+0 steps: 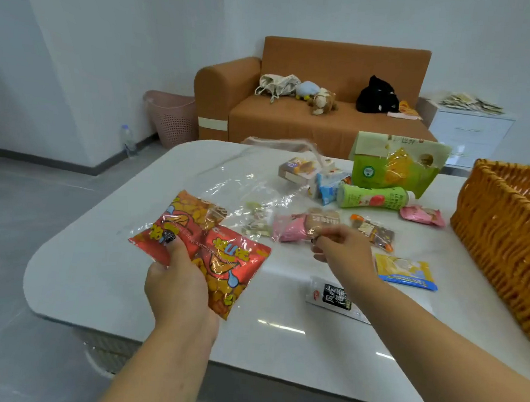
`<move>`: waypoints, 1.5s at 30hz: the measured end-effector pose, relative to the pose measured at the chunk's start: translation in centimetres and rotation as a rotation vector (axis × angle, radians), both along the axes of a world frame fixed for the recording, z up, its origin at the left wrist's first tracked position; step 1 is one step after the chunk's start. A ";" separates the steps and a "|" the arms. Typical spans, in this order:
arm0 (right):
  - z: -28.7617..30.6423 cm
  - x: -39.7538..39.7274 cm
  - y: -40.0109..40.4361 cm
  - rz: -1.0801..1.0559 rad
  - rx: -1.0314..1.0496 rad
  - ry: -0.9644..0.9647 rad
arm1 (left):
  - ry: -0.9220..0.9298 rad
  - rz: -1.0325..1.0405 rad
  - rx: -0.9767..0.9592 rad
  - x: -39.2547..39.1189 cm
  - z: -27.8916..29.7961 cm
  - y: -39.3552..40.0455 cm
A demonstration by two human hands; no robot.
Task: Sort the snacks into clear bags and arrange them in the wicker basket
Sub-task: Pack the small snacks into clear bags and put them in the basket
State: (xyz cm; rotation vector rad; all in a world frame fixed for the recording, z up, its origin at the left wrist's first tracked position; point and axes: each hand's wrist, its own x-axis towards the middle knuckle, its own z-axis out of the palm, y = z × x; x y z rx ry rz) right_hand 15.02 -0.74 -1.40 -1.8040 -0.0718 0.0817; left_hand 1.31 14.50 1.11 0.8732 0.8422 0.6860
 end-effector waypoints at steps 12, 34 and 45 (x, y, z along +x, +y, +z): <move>-2.6 7.2 8.6 -0.010 -0.891 -0.089 | 0.023 0.028 -0.076 2.6 0.3 0.3; -2.3 18.5 -15.5 -0.090 -0.713 -0.038 | 0.095 -0.135 -0.102 6.7 -1.7 -3.7; -2.0 15.3 -17.2 0.003 -0.939 0.035 | 0.139 -0.199 -0.049 5.2 -2.2 -4.1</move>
